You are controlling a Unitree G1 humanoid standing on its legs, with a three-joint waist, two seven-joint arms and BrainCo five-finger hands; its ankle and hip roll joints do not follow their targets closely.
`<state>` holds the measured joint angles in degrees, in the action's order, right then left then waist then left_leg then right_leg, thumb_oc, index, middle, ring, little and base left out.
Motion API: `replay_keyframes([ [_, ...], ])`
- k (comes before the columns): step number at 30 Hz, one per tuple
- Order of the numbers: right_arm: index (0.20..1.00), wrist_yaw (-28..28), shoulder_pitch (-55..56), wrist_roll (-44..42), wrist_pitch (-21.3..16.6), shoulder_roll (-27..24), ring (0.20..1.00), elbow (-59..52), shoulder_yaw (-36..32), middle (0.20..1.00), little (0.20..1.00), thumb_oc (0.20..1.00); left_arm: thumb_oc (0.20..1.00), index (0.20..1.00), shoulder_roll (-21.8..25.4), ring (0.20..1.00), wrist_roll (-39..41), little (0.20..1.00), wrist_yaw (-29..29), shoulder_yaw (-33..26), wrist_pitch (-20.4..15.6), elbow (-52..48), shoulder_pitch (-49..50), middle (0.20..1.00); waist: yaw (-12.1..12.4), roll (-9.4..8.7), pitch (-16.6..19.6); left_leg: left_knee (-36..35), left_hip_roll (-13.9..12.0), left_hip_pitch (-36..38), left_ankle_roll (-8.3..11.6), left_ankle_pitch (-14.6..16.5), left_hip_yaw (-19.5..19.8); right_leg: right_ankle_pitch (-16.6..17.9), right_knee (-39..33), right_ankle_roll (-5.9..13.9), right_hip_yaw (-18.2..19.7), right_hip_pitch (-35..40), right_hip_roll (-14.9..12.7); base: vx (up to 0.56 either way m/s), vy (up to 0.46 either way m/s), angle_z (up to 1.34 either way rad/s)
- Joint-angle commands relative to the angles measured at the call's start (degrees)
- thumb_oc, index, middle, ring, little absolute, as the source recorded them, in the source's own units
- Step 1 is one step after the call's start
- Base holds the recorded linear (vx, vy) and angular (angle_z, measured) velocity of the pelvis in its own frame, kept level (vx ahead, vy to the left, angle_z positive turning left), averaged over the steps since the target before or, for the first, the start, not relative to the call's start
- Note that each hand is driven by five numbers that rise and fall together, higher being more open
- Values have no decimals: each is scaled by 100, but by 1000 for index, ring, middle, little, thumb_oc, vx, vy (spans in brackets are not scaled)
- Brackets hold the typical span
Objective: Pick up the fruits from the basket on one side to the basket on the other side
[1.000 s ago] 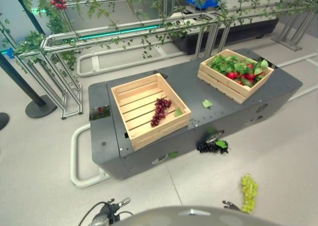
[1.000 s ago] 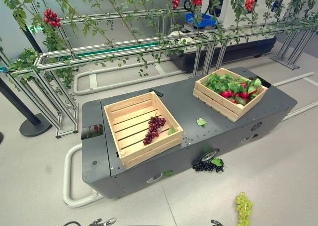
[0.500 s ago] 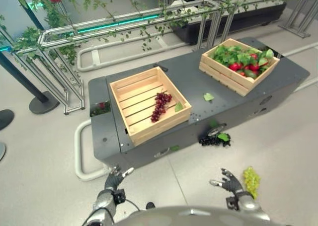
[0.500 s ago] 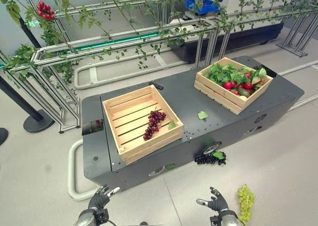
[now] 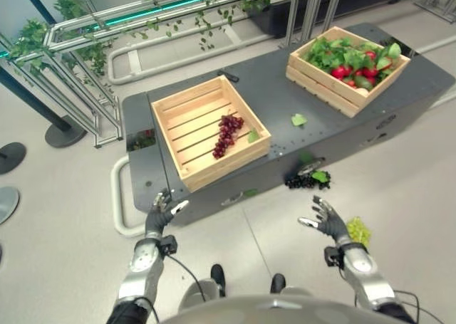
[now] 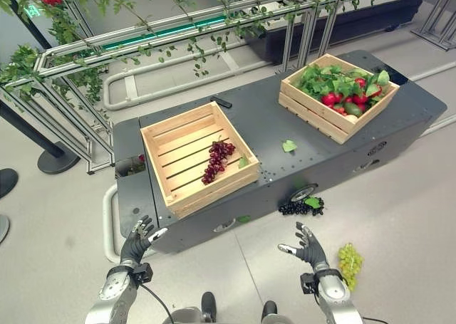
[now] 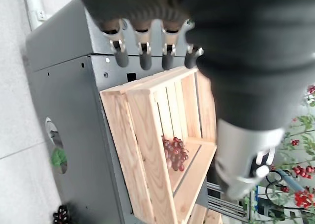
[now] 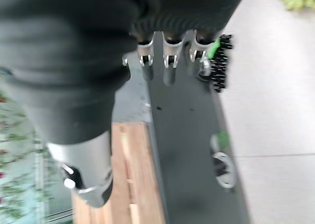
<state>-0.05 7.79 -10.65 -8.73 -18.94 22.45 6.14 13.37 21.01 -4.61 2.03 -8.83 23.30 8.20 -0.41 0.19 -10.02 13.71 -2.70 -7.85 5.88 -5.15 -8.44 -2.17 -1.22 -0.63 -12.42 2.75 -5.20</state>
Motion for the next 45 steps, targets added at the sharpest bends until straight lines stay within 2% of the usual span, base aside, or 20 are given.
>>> replay_keyframes([
  [1,1000,49,-13,-259,-337,-117,1000,-504,-97,1000,1000,1000,1000,1000,37,1000,-74,1000,-148,-224,-316,-404,-269,1000,-51,47,96,-80,105,-485,-104,452,289,-82,-256,341,10,41,129,114,29,-17],
  [3,1000,9,-6,-226,-350,-123,1000,-587,-106,1000,1000,1000,1000,1000,37,1000,-65,1000,-164,-234,-327,-493,-266,1000,-35,74,85,-397,97,-509,-89,243,345,-87,-267,345,20,68,189,97,26,-4],
  [4,1000,-2,-6,-251,-397,-118,1000,-715,-109,1000,1000,1000,1000,1000,47,1000,-67,1000,-193,-237,-351,-613,-251,1000,11,117,51,-861,97,-610,-47,-120,485,-107,-304,340,88,125,291,109,35,1],
  [10,1000,-92,-56,-216,-462,-154,1000,-941,-120,1000,1000,1000,1000,1000,79,1000,-74,1000,-254,-242,-398,-868,-231,1000,114,225,-6,-1729,-22,-861,194,-644,432,-317,-378,352,330,334,433,122,75,-19],
  [15,1000,-110,-71,-159,-470,-90,1000,-1128,-129,1000,1000,1000,1000,1000,121,1000,-128,1000,-341,-309,-464,-1025,-233,1000,164,274,106,-1834,-92,-700,118,-750,401,-462,-378,449,529,478,364,169,178,-40],
  [19,1000,-236,-147,-202,-509,-35,1000,-1202,-163,1000,1000,1000,1000,1000,270,1000,-277,1000,-525,-293,-508,-1107,-487,1000,131,176,199,-1751,-77,-698,79,-785,144,-558,-376,539,595,495,95,134,196,-15],
  [23,1000,-133,-77,-193,-448,54,1000,-1378,-159,1000,1000,1000,1000,1000,461,1000,-545,1000,-554,-336,-478,-1184,-556,1000,55,76,346,-1459,222,-546,-362,-266,-233,-607,387,837,782,289,-532,259,374,-17],
  [25,1000,-108,-71,-228,-444,72,1000,-1395,-183,1000,1000,1000,1000,1000,534,1000,-614,1000,-546,-325,-464,-1197,-610,1000,56,53,349,-1430,262,-549,-407,-208,-266,-552,581,874,835,139,-588,99,211,-63],
  [28,1000,-120,4,-304,-427,151,1000,-1579,-270,1000,1000,1000,1000,1000,785,1000,-841,1000,-587,-265,-302,-1312,-861,1000,-76,72,261,-1434,489,-395,-594,81,-271,-174,1811,912,897,-475,-811,135,298,-28],
  [29,1000,-120,1,-303,-425,151,1000,-1581,-272,1000,1000,1000,1000,1000,784,1000,-841,1000,-587,-266,-301,-1312,-865,1000,-63,85,271,-1433,471,-418,-594,70,-279,-154,1811,908,910,-504,-793,-20,298,-4],
  [30,1000,-119,-39,-338,-411,130,1000,-1673,-244,1000,1000,1000,1000,1000,935,1000,-913,1000,-618,-257,-236,-1388,-1002,1000,-241,144,-88,-1448,571,-224,-715,172,-306,633,2893,866,1034,-1320,-893,-88,206,-8],
  [32,1000,-151,-116,-354,-422,135,1000,-1679,-206,1000,1000,1000,1000,1000,993,1000,-1007,1000,-652,-258,-227,-1351,-1128,1000,-318,268,-274,-1441,494,-194,-701,234,-388,561,2929,833,962,-1757,-931,-24,247,-8],
  [33,1000,-159,-172,-364,-396,169,1000,-1662,-174,1000,1000,1000,1000,1000,1051,1000,-1083,1000,-732,-274,-200,-1289,-1292,1000,-398,294,-377,-1426,493,-45,-645,370,-450,221,2503,836,611,-2035,-997,65,182,-6],
  [34,1000,-159,-176,-363,-396,170,1000,-1660,-174,1000,1000,1000,1000,1000,1052,1000,-1083,1000,-733,-274,-202,-1285,-1297,1000,-405,299,-390,-1425,488,-33,-642,373,-441,222,2490,834,598,-2012,-993,191,50,-6],
  [35,1000,-102,-197,-332,-356,154,1000,-1691,-201,1000,1000,1000,1000,1000,1177,1000,-1107,1000,-677,-427,-210,-1305,-1310,1000,-393,183,-453,-1428,471,86,-538,442,-587,270,1391,914,-18,-1734,-1045,104,-29,-18],
  [36,1000,-102,-195,-332,-354,156,1000,-1694,-200,1000,1000,1000,1000,1000,1179,1000,-1106,1000,-676,-430,-208,-1309,-1306,1000,-405,187,-468,-1426,464,102,-536,443,-574,286,1355,913,-39,-1693,-1037,113,-49,-9],
  [37,1000,-63,-186,-316,-354,136,1000,-1669,-198,1000,1000,1000,1000,1000,1225,1000,-1108,1000,-617,-512,-202,-1344,-1249,1000,-392,128,-475,-1438,416,125,-483,515,-763,625,786,1084,-343,-1640,-1207,76,-39,2],
  [38,1000,18,-76,-292,-296,100,1000,-1721,-259,1000,1000,1000,1000,1000,1257,1000,-1167,1000,-452,-414,-126,-1300,-1256,1000,-412,105,-351,-1361,454,23,-495,518,-753,574,660,1100,-4,-1438,-1003,77,-38,16],
  [40,1000,7,-128,-291,-286,67,1000,-1729,-242,1000,1000,1000,1000,1000,1298,1000,-1187,1000,-451,-404,-82,-1250,-1381,1000,-414,142,-289,-1499,454,20,-478,490,-890,806,546,1199,16,-1476,-1040,64,0,37],
  [45,1000,71,-62,-223,-230,6,1000,-1759,-294,1000,1000,1000,1000,1000,1441,1000,-1319,1000,-392,-209,77,-723,-1842,1000,-537,238,-262,-1669,411,30,-443,410,-993,722,414,1153,75,-1514,-966,43,-21,-10],
])
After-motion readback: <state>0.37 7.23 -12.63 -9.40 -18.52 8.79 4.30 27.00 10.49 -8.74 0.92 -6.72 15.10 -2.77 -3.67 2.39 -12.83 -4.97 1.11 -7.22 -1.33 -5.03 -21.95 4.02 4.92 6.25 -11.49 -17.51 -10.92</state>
